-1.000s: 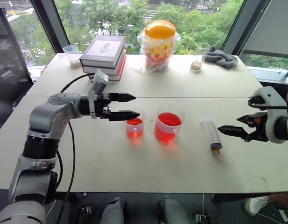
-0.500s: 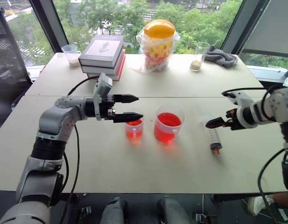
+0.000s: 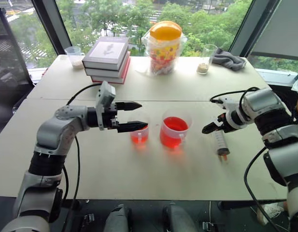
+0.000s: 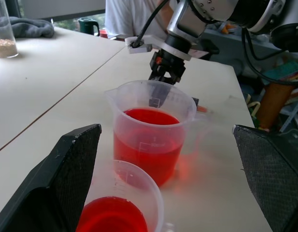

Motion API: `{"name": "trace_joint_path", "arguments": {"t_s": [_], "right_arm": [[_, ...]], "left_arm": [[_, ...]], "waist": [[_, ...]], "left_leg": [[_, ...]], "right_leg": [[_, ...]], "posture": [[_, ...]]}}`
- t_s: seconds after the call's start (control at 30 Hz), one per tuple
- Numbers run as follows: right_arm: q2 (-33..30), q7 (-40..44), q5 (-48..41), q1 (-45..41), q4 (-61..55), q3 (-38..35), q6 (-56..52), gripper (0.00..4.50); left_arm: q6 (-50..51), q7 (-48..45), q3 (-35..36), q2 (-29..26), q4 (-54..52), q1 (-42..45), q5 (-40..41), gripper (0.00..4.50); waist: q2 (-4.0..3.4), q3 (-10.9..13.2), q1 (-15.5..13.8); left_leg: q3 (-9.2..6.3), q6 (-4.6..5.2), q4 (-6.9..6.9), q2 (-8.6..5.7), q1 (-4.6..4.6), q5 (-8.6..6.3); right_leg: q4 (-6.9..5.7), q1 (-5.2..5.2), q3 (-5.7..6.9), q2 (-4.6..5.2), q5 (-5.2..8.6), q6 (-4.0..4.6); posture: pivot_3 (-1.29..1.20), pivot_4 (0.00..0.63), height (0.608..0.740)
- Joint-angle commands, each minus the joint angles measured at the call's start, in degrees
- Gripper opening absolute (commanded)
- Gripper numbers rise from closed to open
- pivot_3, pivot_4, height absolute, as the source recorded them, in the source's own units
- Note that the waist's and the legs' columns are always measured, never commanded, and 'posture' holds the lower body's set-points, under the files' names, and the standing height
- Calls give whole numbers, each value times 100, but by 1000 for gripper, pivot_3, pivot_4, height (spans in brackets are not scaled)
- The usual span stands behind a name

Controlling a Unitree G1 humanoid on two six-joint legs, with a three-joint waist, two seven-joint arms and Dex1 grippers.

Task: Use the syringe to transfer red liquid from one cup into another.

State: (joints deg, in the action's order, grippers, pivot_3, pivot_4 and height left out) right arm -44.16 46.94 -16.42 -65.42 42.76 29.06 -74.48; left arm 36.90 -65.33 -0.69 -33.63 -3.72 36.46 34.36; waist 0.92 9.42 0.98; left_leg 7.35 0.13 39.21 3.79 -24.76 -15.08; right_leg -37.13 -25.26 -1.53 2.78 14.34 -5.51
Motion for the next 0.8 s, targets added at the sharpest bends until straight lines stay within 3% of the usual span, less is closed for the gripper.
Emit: {"name": "trace_joint_path", "arguments": {"t_s": [0.03, 0.13, 0.17, 0.33, 0.47, 0.63, 0.8], "right_arm": [[88, 294, 325, 33, 155, 166, 111, 3138], [139, 426, 481, 57, 97, 124, 56, 1584], [128, 433, 503, 61, 33, 54, -5, 1466], [-50, 160, 487, -56, -436, -659, -374, 1466], [-385, -144, 139, 14, -2222, -2056, -497, 1466], [439, -544, -866, 270, -4915, -4527, -785, 1466], [1656, -962, -1676, 815, -6754, -5597, -373, 1466]], "left_arm": [[-7, 74, 189, -67, -225, 17, 115, 4500], [-17, 95, 170, -65, -204, 50, 117, 4500], [-34, 86, 149, -58, -173, 83, 103, 4500], [-106, -12, 88, -36, 33, 291, 51, 4500], [-194, -152, 22, -54, 276, 502, -28, 4500], [-336, -402, -82, -70, 680, 855, -154, 4500], [-511, -683, -202, -8, 1091, 1270, -306, 4500]], "waist": [[0, 0, 2], [1, 0, 5], [1, 0, 10], [-1, 1, -2], [-13, 6, -19], [-13, 6, -17], [-10, 4, -35]], "left_leg": [[0, 0, 0, 0, 2, 0], [-1, -1, -1, 1, 7, 1], [0, -1, -3, 2, 11, 0], [1, -1, -8, 2, 12, 1], [5, -2, -8, 2, -4, 1], [-2, -2, -12, 7, -15, 0], [-5, -3, -7, 6, -15, 1]], "right_leg": [[0, 2, 0, 0, 0, 1], [-7, 2, 0, -2, 0, 1], [-8, 3, 0, -2, -1, 0], [-13, -2, 0, -3, -1, 0], [-13, -17, -1, 1, -1, 0], [-11, -26, 6, -8, -1, -1], [-12, -17, 13, -6, -1, -2]], "posture": [[0, 150, 740], [0, 150, 740], [0, 150, 740], [0, 150, 740], [0, 150, 740], [0, 150, 740], [0, 150, 740]]}}
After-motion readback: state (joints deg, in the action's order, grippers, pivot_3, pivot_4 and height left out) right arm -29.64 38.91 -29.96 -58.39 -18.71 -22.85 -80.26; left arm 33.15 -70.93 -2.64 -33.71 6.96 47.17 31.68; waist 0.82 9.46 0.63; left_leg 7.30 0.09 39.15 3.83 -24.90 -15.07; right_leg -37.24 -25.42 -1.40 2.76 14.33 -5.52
